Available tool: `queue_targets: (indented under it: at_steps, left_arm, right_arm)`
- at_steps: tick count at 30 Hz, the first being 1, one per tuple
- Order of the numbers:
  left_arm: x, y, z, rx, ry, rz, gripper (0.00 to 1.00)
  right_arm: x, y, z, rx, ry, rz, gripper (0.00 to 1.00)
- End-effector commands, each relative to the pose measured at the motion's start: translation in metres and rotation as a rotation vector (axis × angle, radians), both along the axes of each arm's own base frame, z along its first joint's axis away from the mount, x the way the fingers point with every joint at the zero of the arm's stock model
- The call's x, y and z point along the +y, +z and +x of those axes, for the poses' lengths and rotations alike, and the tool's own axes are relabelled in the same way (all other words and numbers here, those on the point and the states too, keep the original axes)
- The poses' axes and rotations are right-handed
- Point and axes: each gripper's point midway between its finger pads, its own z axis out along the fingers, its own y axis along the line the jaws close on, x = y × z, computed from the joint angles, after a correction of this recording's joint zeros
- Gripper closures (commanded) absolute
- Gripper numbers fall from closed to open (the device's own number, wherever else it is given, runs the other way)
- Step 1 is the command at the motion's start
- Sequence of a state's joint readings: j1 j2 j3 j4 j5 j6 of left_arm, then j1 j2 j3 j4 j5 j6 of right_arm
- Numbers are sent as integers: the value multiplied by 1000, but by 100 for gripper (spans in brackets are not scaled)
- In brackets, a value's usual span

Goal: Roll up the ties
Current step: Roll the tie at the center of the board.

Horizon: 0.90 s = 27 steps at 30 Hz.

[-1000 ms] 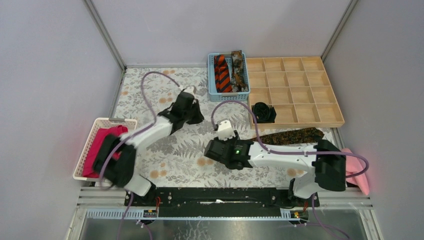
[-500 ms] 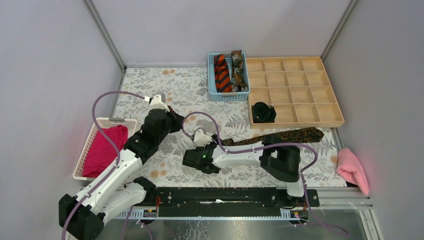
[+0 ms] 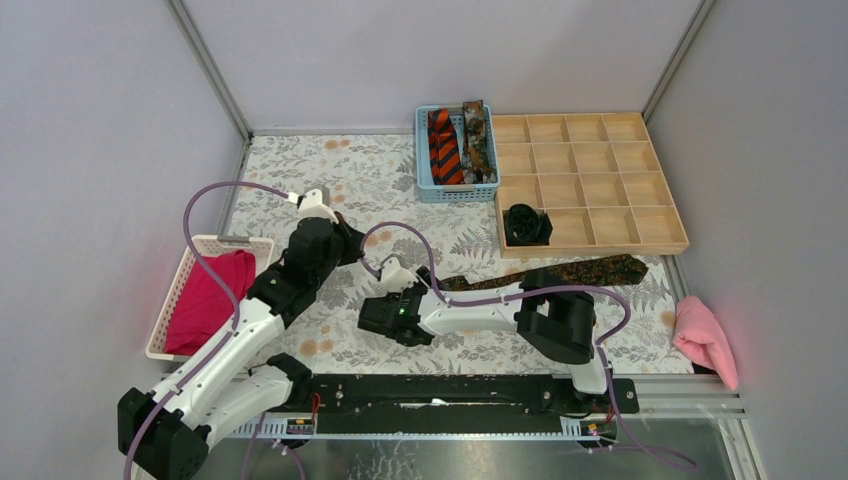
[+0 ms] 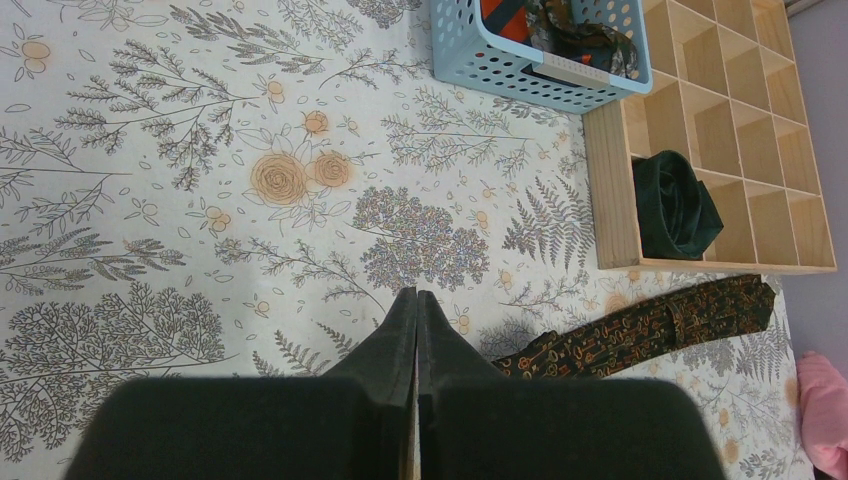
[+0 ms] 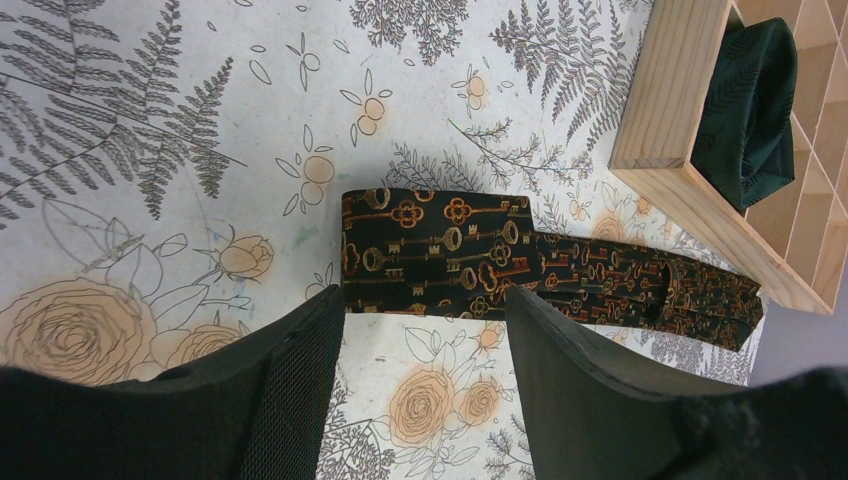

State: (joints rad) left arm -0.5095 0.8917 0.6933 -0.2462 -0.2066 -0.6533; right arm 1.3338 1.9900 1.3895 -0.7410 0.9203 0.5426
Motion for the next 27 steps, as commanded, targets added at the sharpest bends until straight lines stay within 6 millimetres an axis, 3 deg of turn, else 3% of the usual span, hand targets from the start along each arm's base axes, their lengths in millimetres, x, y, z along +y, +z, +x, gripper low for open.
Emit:
queue_targets:
  at_steps: [1,11,15,22,27]
  left_arm:
    - [2,3,2,-13,-1,26,100]
    - [1,-4,3,0,-6,38,100]
    - [2,-2,4,-5,-1,44,100]
    - [3,-1,5,-9,-3,50,100]
    - [2,-2,5,-6,-4,53,100]
  right_arm:
    - [24,21,-3,-41,34,50,32]
    - [23,-7,4,-36,36,-30,28]
    - [10,-21,15,-18,4,-52,28]
    - [-3,-34,16,16,-31,-43,30]
    - [-19,-53,20,93,-91,-28,39]
